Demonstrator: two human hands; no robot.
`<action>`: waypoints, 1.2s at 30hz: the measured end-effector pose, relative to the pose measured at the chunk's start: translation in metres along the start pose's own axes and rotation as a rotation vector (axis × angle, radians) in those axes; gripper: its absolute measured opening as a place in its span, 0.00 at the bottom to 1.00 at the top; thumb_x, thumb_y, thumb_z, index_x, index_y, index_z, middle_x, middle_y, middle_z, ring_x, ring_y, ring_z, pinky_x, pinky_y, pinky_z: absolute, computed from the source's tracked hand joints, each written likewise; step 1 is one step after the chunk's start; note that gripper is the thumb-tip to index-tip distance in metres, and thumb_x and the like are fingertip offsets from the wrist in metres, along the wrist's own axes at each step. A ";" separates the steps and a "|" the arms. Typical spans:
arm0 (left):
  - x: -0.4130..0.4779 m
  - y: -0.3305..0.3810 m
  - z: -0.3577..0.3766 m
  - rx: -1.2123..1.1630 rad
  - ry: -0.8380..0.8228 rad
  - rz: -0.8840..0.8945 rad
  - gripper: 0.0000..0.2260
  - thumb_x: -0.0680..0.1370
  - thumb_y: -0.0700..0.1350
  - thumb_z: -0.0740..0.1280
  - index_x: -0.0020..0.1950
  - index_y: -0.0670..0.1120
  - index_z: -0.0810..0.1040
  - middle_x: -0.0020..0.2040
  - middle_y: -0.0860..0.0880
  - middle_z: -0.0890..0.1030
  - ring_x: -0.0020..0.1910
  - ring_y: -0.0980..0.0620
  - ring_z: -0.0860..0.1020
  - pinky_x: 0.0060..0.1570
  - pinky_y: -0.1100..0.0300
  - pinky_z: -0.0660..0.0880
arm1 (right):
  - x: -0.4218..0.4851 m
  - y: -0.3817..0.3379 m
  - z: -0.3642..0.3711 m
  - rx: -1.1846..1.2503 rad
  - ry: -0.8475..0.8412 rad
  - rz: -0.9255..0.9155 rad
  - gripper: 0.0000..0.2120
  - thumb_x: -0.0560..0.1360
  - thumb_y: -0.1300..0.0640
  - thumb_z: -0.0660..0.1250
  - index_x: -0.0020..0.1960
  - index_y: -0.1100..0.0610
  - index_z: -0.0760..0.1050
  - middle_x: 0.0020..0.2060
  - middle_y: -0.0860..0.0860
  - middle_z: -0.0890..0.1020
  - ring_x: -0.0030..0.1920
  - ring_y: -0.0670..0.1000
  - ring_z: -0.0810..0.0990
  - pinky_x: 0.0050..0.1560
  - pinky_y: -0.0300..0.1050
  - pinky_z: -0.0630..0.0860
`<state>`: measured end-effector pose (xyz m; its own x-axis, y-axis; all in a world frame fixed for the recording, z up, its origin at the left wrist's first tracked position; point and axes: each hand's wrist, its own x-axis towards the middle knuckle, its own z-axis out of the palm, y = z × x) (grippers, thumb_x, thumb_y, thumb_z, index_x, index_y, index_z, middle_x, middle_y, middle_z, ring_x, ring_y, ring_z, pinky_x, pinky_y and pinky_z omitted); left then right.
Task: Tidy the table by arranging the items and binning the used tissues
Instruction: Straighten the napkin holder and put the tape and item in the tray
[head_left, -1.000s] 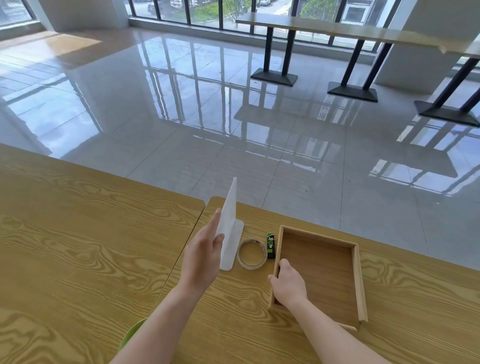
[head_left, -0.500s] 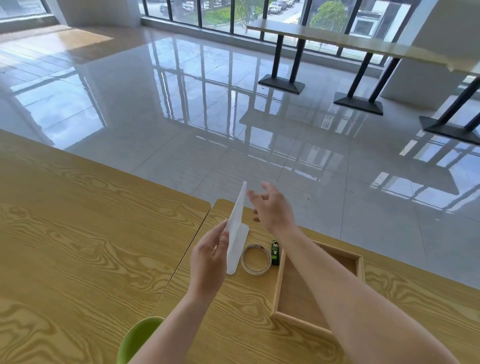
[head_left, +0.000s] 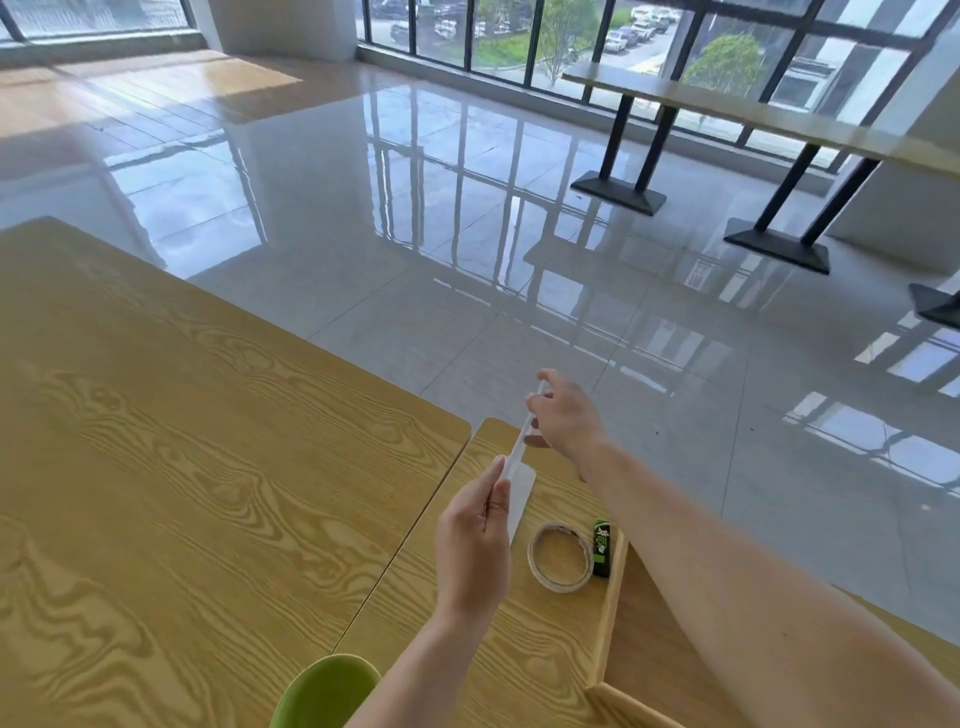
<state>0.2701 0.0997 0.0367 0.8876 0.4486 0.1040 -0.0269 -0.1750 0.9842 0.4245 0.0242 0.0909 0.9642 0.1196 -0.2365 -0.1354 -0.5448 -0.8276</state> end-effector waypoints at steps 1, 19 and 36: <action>0.003 0.000 0.000 -0.031 0.014 -0.028 0.14 0.82 0.48 0.61 0.67 0.52 0.77 0.59 0.65 0.79 0.61 0.69 0.74 0.58 0.71 0.71 | 0.003 -0.002 0.003 0.009 -0.001 0.006 0.21 0.82 0.59 0.60 0.74 0.55 0.65 0.66 0.60 0.72 0.54 0.59 0.79 0.41 0.49 0.84; 0.034 -0.011 -0.011 -0.025 0.144 -0.019 0.14 0.82 0.49 0.61 0.65 0.51 0.78 0.60 0.59 0.81 0.61 0.66 0.75 0.59 0.66 0.74 | 0.028 -0.011 0.031 0.104 0.050 -0.024 0.18 0.82 0.57 0.61 0.71 0.52 0.67 0.64 0.58 0.72 0.53 0.56 0.78 0.44 0.50 0.84; 0.025 0.000 -0.030 -0.059 0.031 -0.097 0.22 0.79 0.61 0.60 0.71 0.54 0.71 0.61 0.62 0.77 0.61 0.69 0.73 0.56 0.71 0.69 | 0.014 0.007 0.011 0.407 0.019 0.084 0.26 0.80 0.44 0.62 0.74 0.54 0.64 0.62 0.52 0.73 0.56 0.56 0.78 0.47 0.56 0.84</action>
<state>0.2788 0.1371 0.0435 0.8729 0.4877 0.0117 0.0305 -0.0784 0.9965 0.4344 0.0308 0.0766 0.9496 0.0712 -0.3052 -0.2889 -0.1785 -0.9406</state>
